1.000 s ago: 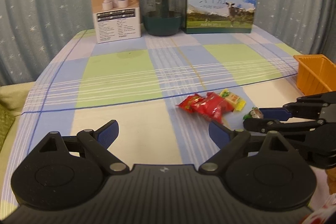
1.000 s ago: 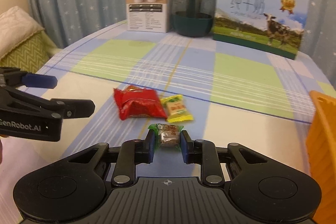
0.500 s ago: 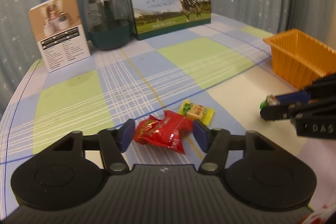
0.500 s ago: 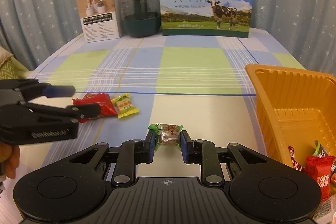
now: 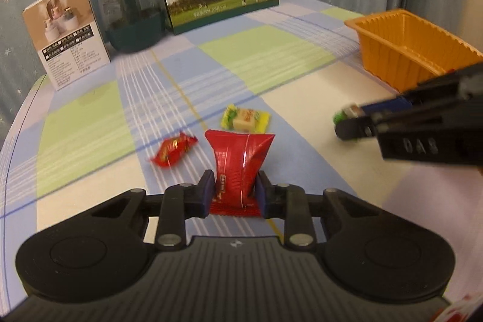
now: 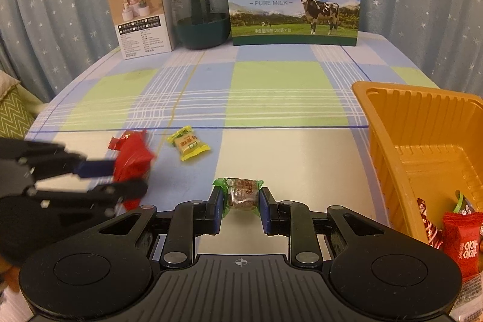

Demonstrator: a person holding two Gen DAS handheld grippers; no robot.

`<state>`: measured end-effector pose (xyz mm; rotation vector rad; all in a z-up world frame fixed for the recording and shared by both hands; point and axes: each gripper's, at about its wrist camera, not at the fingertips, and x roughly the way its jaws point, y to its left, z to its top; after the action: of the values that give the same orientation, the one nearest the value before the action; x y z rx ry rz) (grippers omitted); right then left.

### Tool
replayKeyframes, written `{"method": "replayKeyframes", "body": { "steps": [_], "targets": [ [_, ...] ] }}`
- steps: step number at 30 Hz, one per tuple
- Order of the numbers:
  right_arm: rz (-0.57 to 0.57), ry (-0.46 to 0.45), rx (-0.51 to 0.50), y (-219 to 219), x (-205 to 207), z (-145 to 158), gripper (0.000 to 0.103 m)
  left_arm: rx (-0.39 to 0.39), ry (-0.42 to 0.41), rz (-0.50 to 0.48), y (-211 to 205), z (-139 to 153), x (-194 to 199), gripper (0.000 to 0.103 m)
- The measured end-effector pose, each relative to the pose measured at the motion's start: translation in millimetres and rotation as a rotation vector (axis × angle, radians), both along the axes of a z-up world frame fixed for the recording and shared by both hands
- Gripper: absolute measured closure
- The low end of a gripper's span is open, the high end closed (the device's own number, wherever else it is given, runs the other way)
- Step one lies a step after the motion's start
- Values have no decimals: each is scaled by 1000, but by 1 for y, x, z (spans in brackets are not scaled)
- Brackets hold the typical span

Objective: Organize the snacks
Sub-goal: 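Carry red packet with left tool while right tool carries green candy toward the tray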

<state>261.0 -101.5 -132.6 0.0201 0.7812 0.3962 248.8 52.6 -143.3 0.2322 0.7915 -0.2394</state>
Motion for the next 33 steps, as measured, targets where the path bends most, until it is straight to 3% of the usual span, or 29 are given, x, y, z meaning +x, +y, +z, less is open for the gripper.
{"method": "replayKeyframes", "body": {
  "steps": [9,13,18,21,24,28,33],
  "targets": [
    [-22,13,21,-7,-6,2,78,-40,-5,-4,-2,1,-14,70],
    [-32,21,30,-9,-6,1,78,-48,-31,-25,-4,0,-13,58],
    [-34,23,34,-8,-6,1,78,-68,-33,-40,-4,-3,-7,58],
    [-33,25,33,-7,-6,0,78,-74,-20,-36,-4,-5,-3,58],
    [-32,25,32,-7,-5,0,78,-67,-17,-26,-5,-6,-3,72],
    [-27,20,30,-5,-7,-1,78,-68,-7,-21,-5,-5,-4,79],
    [-18,16,26,-3,-15,1,78,-91,-1,28,-4,2,-12,79]
  ]
}}
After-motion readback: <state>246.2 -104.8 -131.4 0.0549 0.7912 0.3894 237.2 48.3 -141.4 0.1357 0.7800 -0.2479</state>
